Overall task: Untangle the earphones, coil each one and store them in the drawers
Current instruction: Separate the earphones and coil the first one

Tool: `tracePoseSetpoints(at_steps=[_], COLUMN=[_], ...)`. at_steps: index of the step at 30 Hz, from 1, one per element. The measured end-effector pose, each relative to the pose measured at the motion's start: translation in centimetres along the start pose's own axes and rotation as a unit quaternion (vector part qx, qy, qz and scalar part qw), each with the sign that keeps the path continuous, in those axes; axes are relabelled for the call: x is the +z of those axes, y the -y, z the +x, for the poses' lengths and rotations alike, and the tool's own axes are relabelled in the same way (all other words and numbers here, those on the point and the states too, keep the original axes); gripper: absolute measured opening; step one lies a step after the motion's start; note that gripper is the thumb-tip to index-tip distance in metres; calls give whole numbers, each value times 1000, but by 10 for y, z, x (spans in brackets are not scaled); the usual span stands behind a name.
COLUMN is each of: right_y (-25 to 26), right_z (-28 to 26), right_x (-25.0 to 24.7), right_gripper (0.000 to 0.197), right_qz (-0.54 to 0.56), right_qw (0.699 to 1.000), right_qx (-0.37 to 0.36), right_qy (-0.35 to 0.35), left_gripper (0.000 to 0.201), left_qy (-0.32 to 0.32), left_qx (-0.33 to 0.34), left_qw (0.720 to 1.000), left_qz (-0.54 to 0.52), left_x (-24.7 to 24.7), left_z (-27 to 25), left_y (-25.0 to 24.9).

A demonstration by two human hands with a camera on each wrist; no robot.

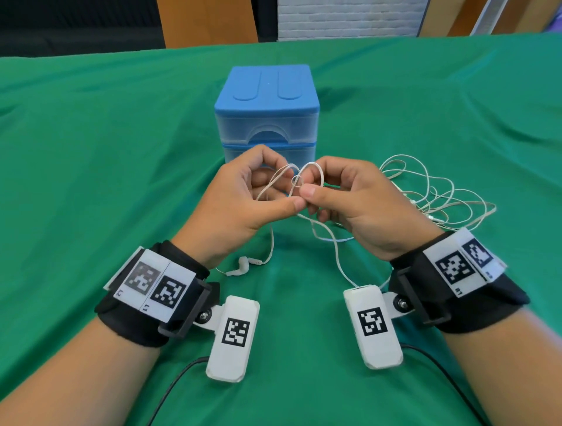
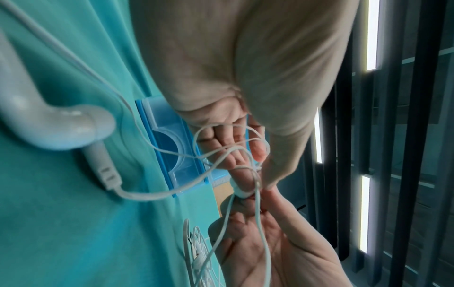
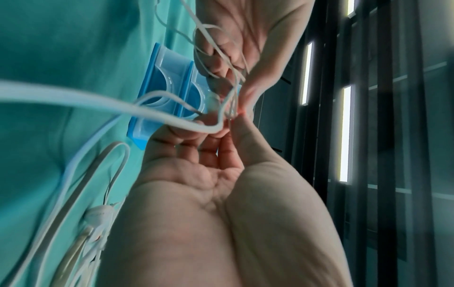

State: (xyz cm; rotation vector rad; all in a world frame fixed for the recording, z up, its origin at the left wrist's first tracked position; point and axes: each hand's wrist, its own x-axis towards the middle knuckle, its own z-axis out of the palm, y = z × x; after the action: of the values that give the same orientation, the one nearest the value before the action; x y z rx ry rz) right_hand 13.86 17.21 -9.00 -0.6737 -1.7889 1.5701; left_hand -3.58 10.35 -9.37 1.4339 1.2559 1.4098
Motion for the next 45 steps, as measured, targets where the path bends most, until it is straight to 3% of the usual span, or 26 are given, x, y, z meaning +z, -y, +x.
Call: tracePoseSetpoints(at_steps=[5,9,12,16,19,30,33,36,45], right_y=[5,6,5,6,8,7,10,12,4], right_z=[0,2,1,1,2,0,-2,-4,-1], right_x=[-3,-8,-9,-6,-3,-10,-11,-9,-8], right_gripper=[6,8,17,31,38,32,31,31,31], right_qz=[152,214,215,189,167,222,200,102,-17], right_qw=[988,976,975,980,983,972,977,993,1000], right_qx=[33,42,48,44,35,72,68,54,8], right_qy=[-1,-22,-27,-40,-61,-15,0,12,-5], left_gripper=[9,8,2,16,10,8,7,6,8], left_qy=[-5,9,28,42,35,-12,-48,-72,-43], left_qx=[-29,-36,-38,-59,-39,-29,-31,-18,18], left_qw=[997,997,996,991,997,999,998,996,995], left_qz=[-71,-70,-70,-114,-58,-7,-20,-40,-86], left_x=[-2,-5,-4,-4,-2,-2,-5,-6,-6], left_z=[1,0,-1,-1,-2,-1,1,2,0], left_y=[1,4,3,-2,-1,-1,0,2,-1])
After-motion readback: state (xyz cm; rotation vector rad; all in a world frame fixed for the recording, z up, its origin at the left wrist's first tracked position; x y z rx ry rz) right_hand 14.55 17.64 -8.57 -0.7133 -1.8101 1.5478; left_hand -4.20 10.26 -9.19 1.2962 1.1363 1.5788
